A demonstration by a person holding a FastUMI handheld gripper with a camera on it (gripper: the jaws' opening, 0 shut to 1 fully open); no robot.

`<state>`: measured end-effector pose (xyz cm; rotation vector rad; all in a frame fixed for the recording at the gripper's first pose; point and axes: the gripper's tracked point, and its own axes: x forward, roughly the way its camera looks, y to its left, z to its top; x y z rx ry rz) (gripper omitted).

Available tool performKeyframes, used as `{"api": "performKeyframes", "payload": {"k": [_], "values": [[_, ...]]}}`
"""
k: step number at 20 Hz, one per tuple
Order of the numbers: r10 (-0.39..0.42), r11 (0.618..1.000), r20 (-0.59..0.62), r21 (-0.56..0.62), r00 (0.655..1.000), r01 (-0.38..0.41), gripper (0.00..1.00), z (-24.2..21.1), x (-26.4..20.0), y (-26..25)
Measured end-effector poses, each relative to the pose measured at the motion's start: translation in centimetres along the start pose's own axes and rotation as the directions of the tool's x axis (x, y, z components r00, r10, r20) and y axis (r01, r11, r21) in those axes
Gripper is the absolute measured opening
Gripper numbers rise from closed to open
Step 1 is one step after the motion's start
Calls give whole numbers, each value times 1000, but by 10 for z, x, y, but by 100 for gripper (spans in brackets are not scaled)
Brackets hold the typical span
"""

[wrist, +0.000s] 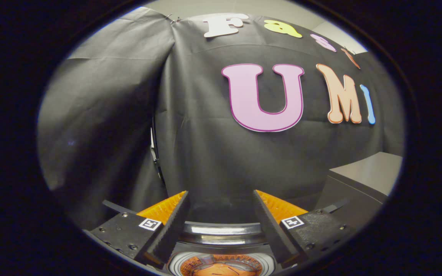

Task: Put the clothes into the washing machine and then close the washing machine lid.

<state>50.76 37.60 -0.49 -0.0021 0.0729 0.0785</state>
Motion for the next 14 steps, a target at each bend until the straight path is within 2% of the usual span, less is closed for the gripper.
{"api": "performKeyframes", "payload": {"k": [5,10,14], "values": [[21,1000,36,3,999,-21,98,-19,-34,1],[-3,999,-71,38,997,5,98,-102,-80,-11],[-19,1000,-85,20,996,20,97,-119,-114,-20]]}}
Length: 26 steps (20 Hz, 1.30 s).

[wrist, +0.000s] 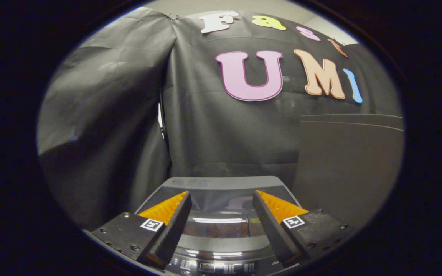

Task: Put the clothes into the washing machine and then close the washing machine lid.

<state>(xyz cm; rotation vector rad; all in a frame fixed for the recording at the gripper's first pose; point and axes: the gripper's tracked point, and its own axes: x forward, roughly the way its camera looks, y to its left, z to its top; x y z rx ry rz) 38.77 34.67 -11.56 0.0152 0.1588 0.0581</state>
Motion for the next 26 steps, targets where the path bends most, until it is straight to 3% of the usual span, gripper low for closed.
{"api": "performKeyframes", "payload": {"k": [12,26], "values": [[-6,999,59,-46,998,9,97,15,-103,4],[-2,1000,137,-14,991,4,97,37,-198,-14]]}}
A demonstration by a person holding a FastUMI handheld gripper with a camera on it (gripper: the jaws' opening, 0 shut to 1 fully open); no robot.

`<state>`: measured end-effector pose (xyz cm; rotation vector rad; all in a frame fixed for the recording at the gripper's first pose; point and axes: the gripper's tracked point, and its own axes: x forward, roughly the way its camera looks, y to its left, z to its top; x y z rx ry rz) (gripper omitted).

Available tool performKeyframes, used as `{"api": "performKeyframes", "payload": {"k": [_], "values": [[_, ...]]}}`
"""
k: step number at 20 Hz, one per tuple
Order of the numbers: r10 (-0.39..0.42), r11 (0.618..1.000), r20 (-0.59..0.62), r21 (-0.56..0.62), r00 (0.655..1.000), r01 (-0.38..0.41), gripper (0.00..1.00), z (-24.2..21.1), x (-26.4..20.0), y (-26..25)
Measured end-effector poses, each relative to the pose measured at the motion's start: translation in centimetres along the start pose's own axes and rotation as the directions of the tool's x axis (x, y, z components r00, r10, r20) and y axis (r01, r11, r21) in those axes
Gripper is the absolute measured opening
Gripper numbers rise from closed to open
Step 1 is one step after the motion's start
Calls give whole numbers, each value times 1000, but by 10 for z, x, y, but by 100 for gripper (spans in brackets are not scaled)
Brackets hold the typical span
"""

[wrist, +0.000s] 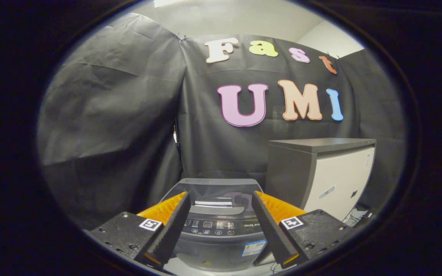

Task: Put the clothes into the washing machine and then close the washing machine lid.

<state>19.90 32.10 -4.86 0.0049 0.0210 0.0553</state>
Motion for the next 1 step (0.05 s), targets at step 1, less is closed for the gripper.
{"api": "performKeyframes", "payload": {"k": [1], "values": [[-1,1000,7,4,1000,1,97,3,-5,-2]]}}
